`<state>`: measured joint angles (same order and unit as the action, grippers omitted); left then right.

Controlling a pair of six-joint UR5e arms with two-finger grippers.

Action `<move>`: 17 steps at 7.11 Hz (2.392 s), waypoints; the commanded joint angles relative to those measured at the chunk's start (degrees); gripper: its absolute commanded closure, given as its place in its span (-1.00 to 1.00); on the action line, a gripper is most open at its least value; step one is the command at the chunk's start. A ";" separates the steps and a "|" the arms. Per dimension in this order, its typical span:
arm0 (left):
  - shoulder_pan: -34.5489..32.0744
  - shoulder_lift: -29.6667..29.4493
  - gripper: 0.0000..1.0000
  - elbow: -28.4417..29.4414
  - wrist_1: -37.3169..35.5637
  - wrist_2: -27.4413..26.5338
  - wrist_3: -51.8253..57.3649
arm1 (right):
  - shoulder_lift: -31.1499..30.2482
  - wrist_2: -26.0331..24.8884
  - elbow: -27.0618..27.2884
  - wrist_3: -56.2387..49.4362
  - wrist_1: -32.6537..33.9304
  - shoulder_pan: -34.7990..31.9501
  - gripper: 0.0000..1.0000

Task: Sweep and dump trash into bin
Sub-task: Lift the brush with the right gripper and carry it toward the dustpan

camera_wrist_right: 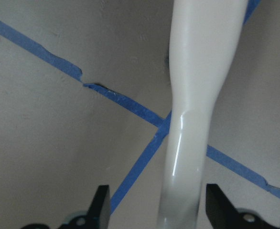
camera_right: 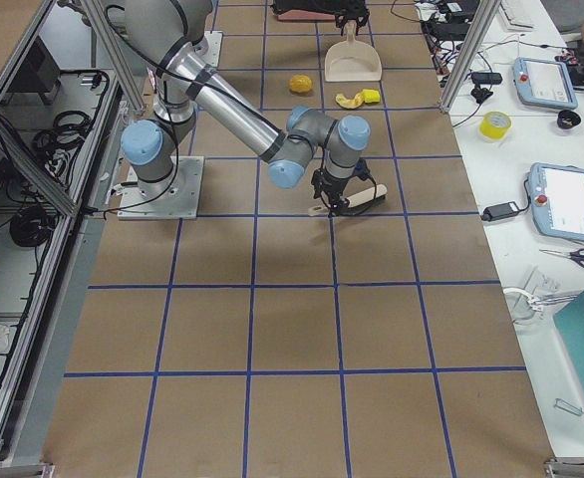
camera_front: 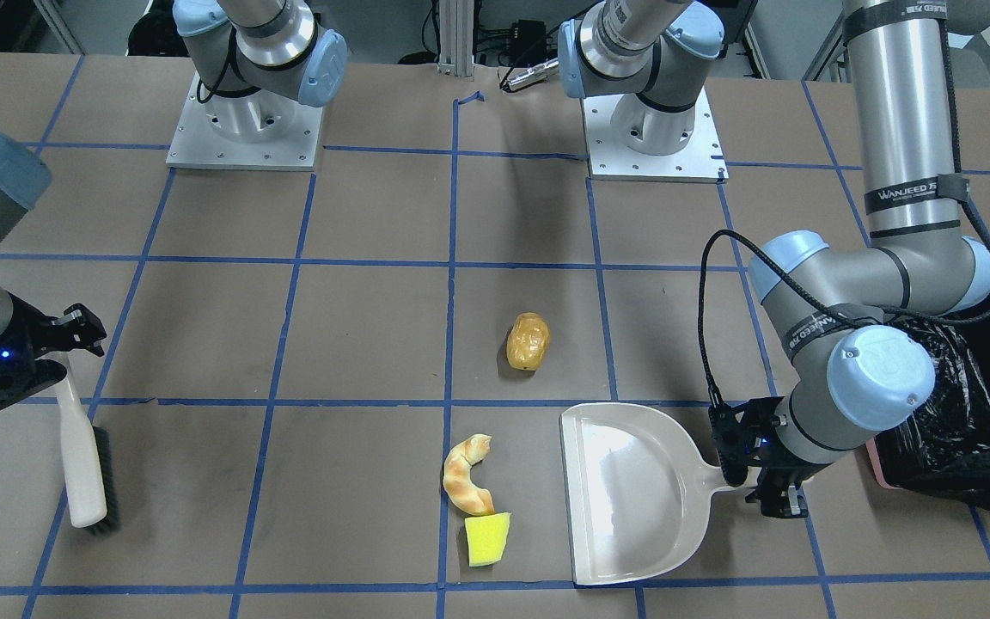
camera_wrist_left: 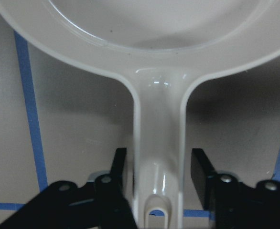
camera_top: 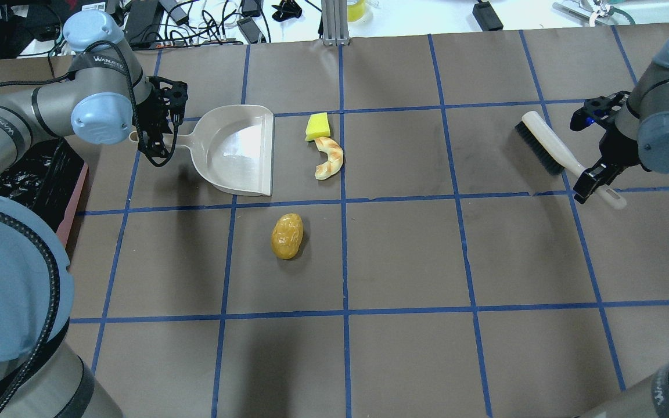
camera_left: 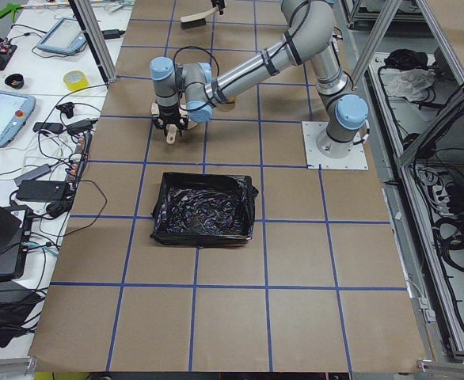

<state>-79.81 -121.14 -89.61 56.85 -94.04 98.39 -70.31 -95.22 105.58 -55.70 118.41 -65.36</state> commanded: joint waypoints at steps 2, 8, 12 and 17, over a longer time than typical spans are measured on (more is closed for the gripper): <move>0.00 0.12 1.00 -0.30 -0.43 0.00 -0.12 | 0.00 0.04 0.06 -0.02 -0.02 0.05 0.49; -0.26 0.38 1.00 -0.04 -0.43 -0.44 1.11 | -1.14 3.00 -2.92 16.54 -0.63 -4.40 1.00; -0.35 0.38 1.00 -0.04 -0.43 -0.44 1.11 | -0.79 7.49 -3.62 46.84 -0.63 -21.80 1.00; -0.35 0.38 1.00 -0.13 -0.43 -0.44 1.11 | 1.92 10.67 -6.08 67.61 -0.55 -36.31 1.00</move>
<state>-80.16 -120.76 -89.71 56.43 -94.48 99.49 -69.61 -84.95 100.16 6.63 117.79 -98.44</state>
